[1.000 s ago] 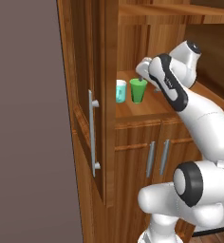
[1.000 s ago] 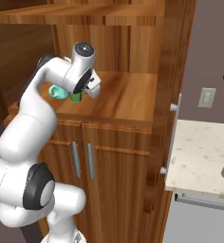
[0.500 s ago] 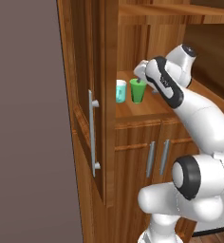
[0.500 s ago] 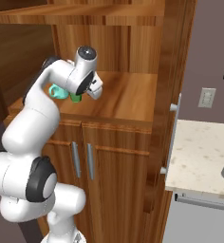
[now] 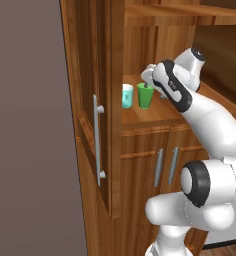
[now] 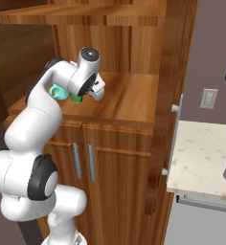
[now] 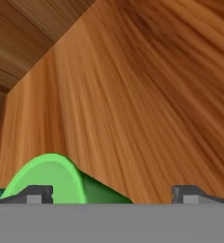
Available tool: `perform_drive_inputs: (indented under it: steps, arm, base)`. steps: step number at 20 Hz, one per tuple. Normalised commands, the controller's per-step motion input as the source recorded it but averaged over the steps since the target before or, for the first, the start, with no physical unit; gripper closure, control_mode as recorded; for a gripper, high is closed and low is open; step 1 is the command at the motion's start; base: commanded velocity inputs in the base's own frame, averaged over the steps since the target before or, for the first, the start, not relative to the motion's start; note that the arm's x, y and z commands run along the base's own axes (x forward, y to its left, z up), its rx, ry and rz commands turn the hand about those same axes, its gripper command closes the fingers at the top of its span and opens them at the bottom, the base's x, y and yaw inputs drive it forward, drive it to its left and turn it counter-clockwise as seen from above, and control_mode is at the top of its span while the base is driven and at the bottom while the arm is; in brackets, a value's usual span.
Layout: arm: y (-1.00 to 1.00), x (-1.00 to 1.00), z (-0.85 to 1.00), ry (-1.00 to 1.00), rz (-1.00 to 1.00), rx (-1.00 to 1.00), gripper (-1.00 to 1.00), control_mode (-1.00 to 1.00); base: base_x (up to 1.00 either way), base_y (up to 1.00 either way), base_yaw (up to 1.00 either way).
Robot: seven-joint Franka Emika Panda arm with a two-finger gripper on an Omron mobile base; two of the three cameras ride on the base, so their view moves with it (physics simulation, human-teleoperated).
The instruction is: There is a tray on the dining counter. Grab the cup, mug, and pitcher and place them on the tray. The pitcher may be placed next to the tray if it cannot fit the tray.
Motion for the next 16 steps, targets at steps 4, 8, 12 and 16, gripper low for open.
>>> perform_drive_inputs:
  steps: [4, 8, 12, 16]
  arm:
    - [0.0, -0.01, -0.28, 0.0, 0.0, 0.0, 1.0, -1.0]
    - [0.0, -0.24, -0.3, 0.0, 0.0, 0.0, 1.0, -1.0]
    - [0.0, -0.42, -0.36, 0.0, 0.0, 0.0, 1.0, -1.0]
    - [0.0, -0.34, -0.38, 0.02, 0.0, 0.0, 1.0, -1.0]
  base:
    - [0.0, 0.0, 0.0]
    - [0.0, 0.0, 0.0]
    - [0.0, 0.0, 0.0]
    - [0.0, 0.0, 0.0]
